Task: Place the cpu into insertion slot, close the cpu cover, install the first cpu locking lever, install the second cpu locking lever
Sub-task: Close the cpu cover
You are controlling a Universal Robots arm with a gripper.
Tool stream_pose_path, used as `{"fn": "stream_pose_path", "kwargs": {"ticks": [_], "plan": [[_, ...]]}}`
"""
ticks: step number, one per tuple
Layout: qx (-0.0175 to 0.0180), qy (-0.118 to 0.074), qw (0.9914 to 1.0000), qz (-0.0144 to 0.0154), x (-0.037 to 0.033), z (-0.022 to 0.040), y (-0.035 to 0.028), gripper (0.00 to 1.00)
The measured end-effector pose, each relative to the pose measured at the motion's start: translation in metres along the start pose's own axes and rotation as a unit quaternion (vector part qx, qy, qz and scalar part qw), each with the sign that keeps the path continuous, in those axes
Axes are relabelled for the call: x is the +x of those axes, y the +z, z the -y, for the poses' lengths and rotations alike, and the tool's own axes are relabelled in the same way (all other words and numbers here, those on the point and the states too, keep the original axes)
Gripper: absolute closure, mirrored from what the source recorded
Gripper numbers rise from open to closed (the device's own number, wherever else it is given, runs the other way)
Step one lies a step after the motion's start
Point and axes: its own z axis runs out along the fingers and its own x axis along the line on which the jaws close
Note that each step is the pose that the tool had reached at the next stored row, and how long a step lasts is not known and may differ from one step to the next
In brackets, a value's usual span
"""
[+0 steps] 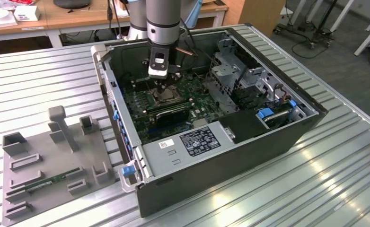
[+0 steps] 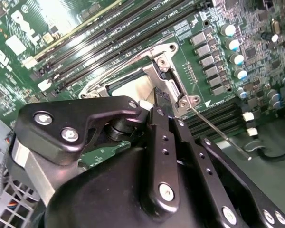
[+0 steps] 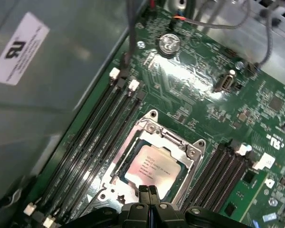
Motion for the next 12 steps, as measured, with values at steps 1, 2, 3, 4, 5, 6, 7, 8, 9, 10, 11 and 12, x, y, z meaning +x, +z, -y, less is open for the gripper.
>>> {"fn": "stream_pose_path", "kwargs": {"ticks": [1, 2, 3, 4, 5, 6, 7, 8, 9, 10, 11, 12], "plan": [[0.0, -0.003, 1.0, 0.0, 0.0, 0.0, 0.0, 0.89], [0.0, -0.003, 0.99999, 0.0, 0.0, 0.0, 0.0, 0.89], [0.0001, -0.003, 0.99999, 0.0, 0.0, 0.0001, 0.0, 0.89], [0.0, -0.003, 0.99999, -0.0001, 0.0, 0.0001, 0.0, 0.89], [0.0, -0.003, 0.99999, 0.0, 0.0, 0.0001, 0.0, 0.89], [0.0001, -0.003, 0.99999, 0.0, 0.0, 0.0001, 0.0, 0.89], [0.0001, -0.004, 0.99999, 0.0, 0.0, 0.0001, 0.0, 0.89], [0.0001, -0.003, 0.99999, 0.0, 0.0, 0.0001, 0.0, 0.89], [0.0001, -0.004, 0.99999, 0.0, 0.0, 0.0001, 0.0, 0.89], [0.0001, -0.004, 0.99999, 0.0, 0.0, 0.0001, 0.0, 0.89], [0.0001, -0.004, 0.99999, 0.0, 0.0, 0.0001, 0.0, 0.89], [0.0001, -0.004, 0.99999, 0.0, 0.0, 0.0001, 0.0, 0.89]]}}
